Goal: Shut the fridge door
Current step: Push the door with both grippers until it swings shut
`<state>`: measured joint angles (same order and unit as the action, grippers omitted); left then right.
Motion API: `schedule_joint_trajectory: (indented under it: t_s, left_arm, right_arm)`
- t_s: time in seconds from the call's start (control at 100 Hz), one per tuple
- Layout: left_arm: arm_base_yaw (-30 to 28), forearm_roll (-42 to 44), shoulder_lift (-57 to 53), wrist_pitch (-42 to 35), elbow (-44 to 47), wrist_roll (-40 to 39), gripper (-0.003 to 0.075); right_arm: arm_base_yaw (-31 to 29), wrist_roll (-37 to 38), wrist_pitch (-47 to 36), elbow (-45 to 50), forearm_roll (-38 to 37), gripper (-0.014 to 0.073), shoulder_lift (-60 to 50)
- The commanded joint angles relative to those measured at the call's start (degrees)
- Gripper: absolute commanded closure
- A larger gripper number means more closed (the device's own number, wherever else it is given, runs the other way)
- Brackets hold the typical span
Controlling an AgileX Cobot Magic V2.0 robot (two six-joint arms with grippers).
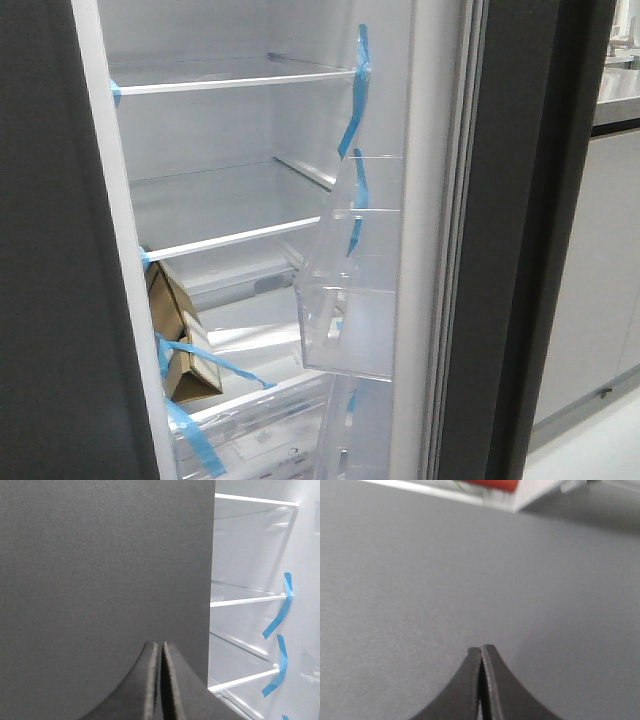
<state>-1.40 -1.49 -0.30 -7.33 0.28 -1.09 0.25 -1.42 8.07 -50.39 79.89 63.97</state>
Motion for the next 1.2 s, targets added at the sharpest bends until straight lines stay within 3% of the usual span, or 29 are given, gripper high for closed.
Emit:
schedule_joint_trajectory:
  t_s: [0.0,0.3,0.82,1.03,1.19]
  left_arm:
    - [0.10,-0.23,-0.61,-4.12,2.01,-0.25,0.0740]
    - [0.10,-0.23,-0.61,-4.12,2.01,-0.25,0.0740]
    - [0.10,-0.23,-0.61,-4.12,2.01,-0.25,0.0740]
    - [0.10,-0.23,-0.61,-4.12,2.01,-0.25,0.0740]
    - [0.10,-0.23,-0.61,-4.12,2.01,-0.25,0.0740]
  right_arm:
    - [0.01,-0.98,4.44,-4.20,2.65,0.0639,0.67]
    - [1.79,-0.98,11.62,-12.84,3.69,0.0639,5.87]
    - [15.14,-0.98,4.24,-32.82,-2.04,0.0639,24.12]
    - [20.96,-0.98,-2.79,-47.92,-2.92,0.0639,38.26]
    - [23.75,-0.98,-3.19,-64.69,-7.16,0.0639,51.49]
